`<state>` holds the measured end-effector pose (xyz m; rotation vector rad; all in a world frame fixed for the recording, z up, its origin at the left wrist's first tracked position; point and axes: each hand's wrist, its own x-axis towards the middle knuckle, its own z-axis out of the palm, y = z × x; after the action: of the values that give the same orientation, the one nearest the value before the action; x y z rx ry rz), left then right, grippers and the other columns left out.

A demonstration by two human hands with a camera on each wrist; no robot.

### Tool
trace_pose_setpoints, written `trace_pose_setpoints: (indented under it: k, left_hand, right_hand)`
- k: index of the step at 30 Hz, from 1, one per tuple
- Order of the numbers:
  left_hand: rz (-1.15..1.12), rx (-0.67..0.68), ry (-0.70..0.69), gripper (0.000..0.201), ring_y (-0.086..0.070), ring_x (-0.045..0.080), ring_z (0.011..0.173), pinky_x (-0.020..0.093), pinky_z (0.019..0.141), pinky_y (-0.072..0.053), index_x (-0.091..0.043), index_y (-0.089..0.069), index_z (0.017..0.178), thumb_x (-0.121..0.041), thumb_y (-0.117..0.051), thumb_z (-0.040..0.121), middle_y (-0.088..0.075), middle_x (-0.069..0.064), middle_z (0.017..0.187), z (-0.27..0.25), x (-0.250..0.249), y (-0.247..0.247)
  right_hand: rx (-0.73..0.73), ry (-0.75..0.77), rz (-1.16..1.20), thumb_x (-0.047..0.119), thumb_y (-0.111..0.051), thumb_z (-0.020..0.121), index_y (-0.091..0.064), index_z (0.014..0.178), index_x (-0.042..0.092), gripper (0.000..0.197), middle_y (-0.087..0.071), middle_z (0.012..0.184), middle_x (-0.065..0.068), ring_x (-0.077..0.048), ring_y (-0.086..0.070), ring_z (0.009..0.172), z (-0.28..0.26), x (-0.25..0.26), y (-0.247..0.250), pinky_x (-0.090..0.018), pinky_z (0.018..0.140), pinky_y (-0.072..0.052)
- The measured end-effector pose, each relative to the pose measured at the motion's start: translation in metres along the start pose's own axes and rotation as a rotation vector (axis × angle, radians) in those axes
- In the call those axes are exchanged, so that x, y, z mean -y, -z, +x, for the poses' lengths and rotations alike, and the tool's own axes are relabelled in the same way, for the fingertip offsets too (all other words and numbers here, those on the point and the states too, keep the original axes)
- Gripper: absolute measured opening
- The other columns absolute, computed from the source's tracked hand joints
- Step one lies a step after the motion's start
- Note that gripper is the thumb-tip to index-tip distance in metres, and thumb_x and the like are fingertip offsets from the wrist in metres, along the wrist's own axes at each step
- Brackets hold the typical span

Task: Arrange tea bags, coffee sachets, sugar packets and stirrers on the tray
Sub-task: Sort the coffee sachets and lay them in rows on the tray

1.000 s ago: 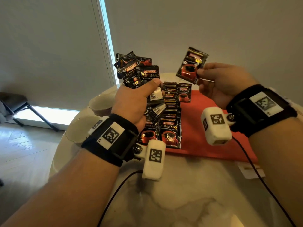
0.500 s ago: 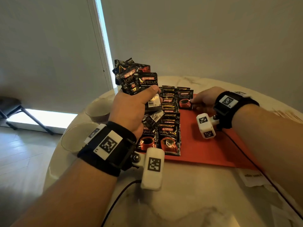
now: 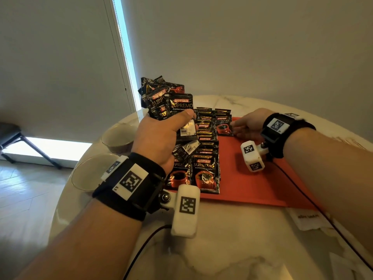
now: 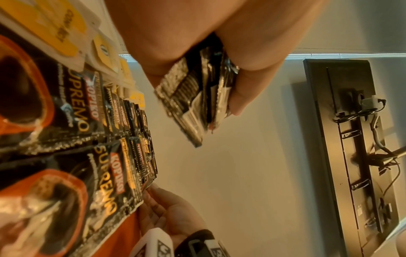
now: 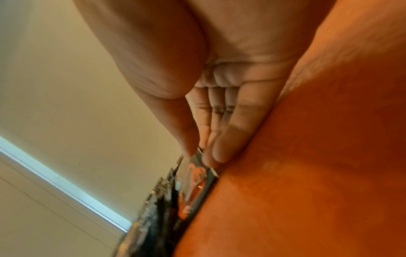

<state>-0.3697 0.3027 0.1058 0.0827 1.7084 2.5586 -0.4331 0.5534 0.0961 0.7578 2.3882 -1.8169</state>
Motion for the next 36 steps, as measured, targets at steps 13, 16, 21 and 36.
trace_pose_setpoints:
  k: [13,16,21,36]
  left_hand:
    - [0.113,0.048,0.067,0.052,-0.078,0.038,0.096,0.060,0.089,-0.060,-0.013,-0.072,0.124,-0.040,-0.085,0.082,-0.079,0.016,0.107,-0.015,-0.002,-0.005]
    - [0.037,0.099,0.120,0.061,-0.075,0.039,0.104,0.058,0.096,-0.056,-0.014,-0.072,0.127,-0.059,-0.074,0.084,-0.076,0.019,0.113,-0.018,-0.007,-0.007]
    - [0.223,-0.023,-0.009,0.039,-0.079,0.032,0.093,0.058,0.090,-0.061,-0.016,-0.075,0.112,-0.049,-0.075,0.091,-0.081,0.011,0.098,-0.021,-0.009,-0.009]
    - [0.438,-0.187,-0.173,0.034,-0.065,0.008,0.071,0.019,0.067,-0.052,-0.028,-0.060,0.083,-0.057,-0.057,0.101,-0.068,-0.005,0.075,-0.024,-0.014,-0.006]
  right_hand:
    - [0.559,0.521,0.181,0.024,-0.074,0.089,-0.061,0.082,0.017,0.016,-0.055,0.065,-0.001,-0.013,-0.048,0.053,-0.139,0.028,-0.034,-0.025,0.052,-0.044]
    - [0.550,0.505,0.151,0.036,-0.081,0.075,-0.055,0.080,0.020,0.030,-0.055,0.064,0.001,-0.012,-0.049,0.053,-0.142,0.028,-0.041,-0.025,0.052,-0.044]
    - [0.426,0.530,0.119,0.034,-0.090,0.065,-0.042,0.074,0.022,0.050,-0.050,0.063,0.003,-0.011,-0.050,0.054,-0.135,0.027,-0.043,-0.029,0.050,-0.048]
    - [0.463,0.429,0.400,-0.015,-0.056,0.084,-0.063,0.118,0.012,0.043,-0.071,0.101,-0.013,-0.027,-0.071,0.087,-0.133,0.030,-0.036,-0.034,0.056,-0.058]
